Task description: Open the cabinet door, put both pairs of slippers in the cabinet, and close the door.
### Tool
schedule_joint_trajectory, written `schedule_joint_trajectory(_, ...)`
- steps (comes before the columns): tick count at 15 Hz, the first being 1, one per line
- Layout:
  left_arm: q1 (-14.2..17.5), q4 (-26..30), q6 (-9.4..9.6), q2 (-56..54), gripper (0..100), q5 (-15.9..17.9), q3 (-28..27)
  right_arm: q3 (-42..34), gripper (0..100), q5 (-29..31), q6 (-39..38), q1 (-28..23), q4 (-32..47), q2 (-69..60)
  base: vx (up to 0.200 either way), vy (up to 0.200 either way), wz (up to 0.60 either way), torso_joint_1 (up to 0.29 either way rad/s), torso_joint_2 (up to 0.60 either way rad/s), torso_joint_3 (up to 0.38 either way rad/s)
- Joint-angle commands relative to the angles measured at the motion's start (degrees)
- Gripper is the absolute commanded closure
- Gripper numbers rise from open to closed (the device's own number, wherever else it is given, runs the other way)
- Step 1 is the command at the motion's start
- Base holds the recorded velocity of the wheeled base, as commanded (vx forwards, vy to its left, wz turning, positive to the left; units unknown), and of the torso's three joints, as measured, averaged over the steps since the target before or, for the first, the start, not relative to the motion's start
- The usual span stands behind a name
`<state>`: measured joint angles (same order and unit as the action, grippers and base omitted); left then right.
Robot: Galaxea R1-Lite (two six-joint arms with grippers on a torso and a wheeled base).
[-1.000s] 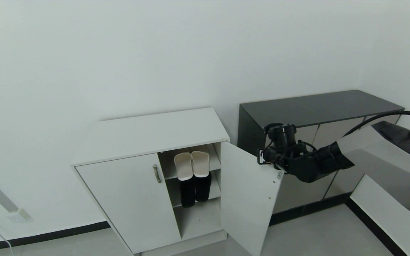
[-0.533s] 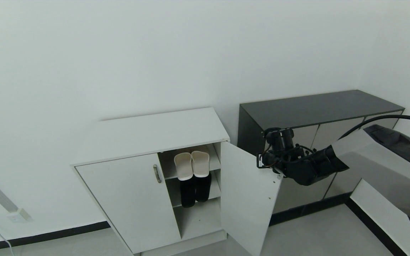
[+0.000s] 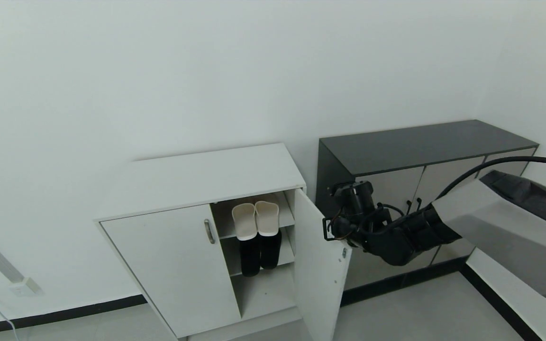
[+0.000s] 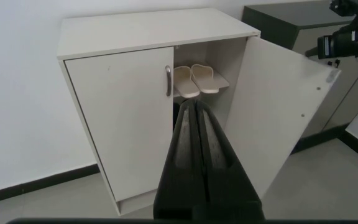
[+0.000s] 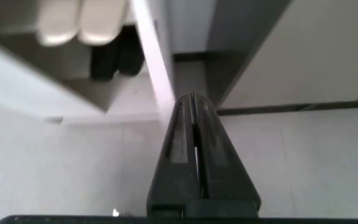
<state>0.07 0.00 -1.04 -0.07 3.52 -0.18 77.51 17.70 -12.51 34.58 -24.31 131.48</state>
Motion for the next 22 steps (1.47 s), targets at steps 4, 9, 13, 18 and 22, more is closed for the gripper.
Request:
schedule_joint_trajectory(4,0.01,0.00,-0.02,0.07,100,-0.01,0.01,-4.65,100,0.05,-0.50,4.44,-3.64,-6.14,0.000,0.000,0.00,0.000,0.00,0.000)
schedule_joint_trajectory(9,0.01,0.00,-0.02,0.07,100,-0.01,0.09,-7.28,100,-0.03,0.99,4.88,-4.43,-9.31,0.000,0.000,0.00,0.000,0.00,0.000)
schedule_joint_trajectory(13,0.01,0.00,-0.02,0.07,100,-0.01,0.01,-8.34,100,-0.21,0.91,6.02,-4.43,-9.31,0.000,0.000,0.30,0.001,0.00,0.001)
schedule_joint_trajectory(18,0.01,0.00,-0.02,0.07,100,-0.01,0.01,-9.39,100,-1.00,0.82,6.55,-5.84,-9.31,0.000,0.000,0.48,0.000,0.00,0.001)
schedule_joint_trajectory(22,0.01,0.00,-0.02,0.07,100,-0.01,0.09,-13.87,100,-1.35,0.99,6.55,-10.85,-9.22,0.000,0.000,0.00,0.000,0.00,0.000)
